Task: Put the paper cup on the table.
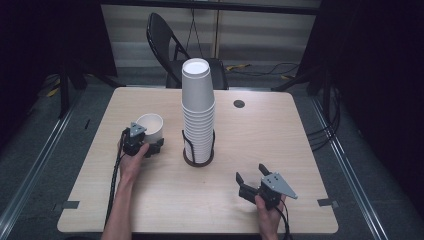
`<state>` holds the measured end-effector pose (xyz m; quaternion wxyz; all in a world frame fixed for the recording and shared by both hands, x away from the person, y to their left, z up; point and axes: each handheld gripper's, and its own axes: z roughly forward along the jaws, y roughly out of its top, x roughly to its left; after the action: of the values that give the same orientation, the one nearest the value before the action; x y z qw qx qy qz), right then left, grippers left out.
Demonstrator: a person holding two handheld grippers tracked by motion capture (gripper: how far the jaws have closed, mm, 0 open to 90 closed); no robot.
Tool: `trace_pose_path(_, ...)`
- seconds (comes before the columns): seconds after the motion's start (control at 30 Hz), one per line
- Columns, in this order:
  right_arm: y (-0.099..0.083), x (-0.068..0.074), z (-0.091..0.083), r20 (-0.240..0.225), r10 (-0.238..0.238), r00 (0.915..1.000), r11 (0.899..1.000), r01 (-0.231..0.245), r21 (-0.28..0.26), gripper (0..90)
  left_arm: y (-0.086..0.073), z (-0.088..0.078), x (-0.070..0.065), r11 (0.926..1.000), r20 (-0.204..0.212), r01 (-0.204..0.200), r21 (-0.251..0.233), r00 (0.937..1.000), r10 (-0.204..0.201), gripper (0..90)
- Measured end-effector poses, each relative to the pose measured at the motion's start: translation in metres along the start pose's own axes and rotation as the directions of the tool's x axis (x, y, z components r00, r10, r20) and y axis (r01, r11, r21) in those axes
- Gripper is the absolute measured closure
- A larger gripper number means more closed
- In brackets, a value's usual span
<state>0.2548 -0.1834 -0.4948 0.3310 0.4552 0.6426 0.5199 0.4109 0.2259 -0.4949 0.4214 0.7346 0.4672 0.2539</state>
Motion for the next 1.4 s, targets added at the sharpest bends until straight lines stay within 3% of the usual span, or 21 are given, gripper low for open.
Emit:
trace_pose_path(0.03,0.0,0.0,0.0,-0.003,0.0,1.0,1.0,0.0,0.002,13.6,-0.001,-0.002,0.0,0.9999,-0.006,-0.011,0.006,0.9999,0.011,15.7)
trace_pose_path(0.23,0.0,0.0,0.0,-0.002,0.0,1.0,1.0,0.0,0.001,13.7,-0.003,-0.014,-0.004,0.9992,-0.021,0.007,-0.04,0.9998,-0.008,15.6)
trace_pose_path(0.33,0.0,0.0,0.0,-0.002,0.001,1.0,1.0,-0.001,-0.001,13.7,-0.006,-0.023,-0.003,0.9967,0.003,0.036,-0.073,0.9994,-0.036,15.6)
trace_pose_path(0.53,0.0,0.0,0.0,-0.001,0.001,1.0,1.0,-0.001,0.0,13.7,-0.01,-0.041,-0.009,0.9909,-0.017,0.039,-0.129,0.999,-0.041,15.6)
trace_pose_path(0.73,0.0,0.0,0.0,-0.002,0.0,1.0,1.0,0.0,0.0,13.7,-0.014,-0.056,-0.022,0.9867,-0.014,0.016,-0.162,0.9997,-0.019,15.5)
trace_pose_path(0.97,0.0,0.0,0.0,-0.004,0.001,1.0,1.0,-0.001,-0.002,13.7,-0.017,-0.074,-0.042,0.9805,0.025,0.006,-0.197,0.9997,-0.001,15.6)
trace_pose_path(1.07,0.0,0.0,0.0,-0.003,0.001,1.0,1.0,-0.001,-0.001,13.7,-0.019,-0.079,-0.051,0.9797,0.014,-0.01,-0.2,0.9998,0.013,15.5)
trace_pose_path(1.4,0.0,0.0,-0.001,-0.001,0.002,1.0,1.0,-0.002,-0.006,13.7,-0.028,-0.096,-0.077,0.9722,0.028,0.003,-0.234,0.9996,0.004,15.6)
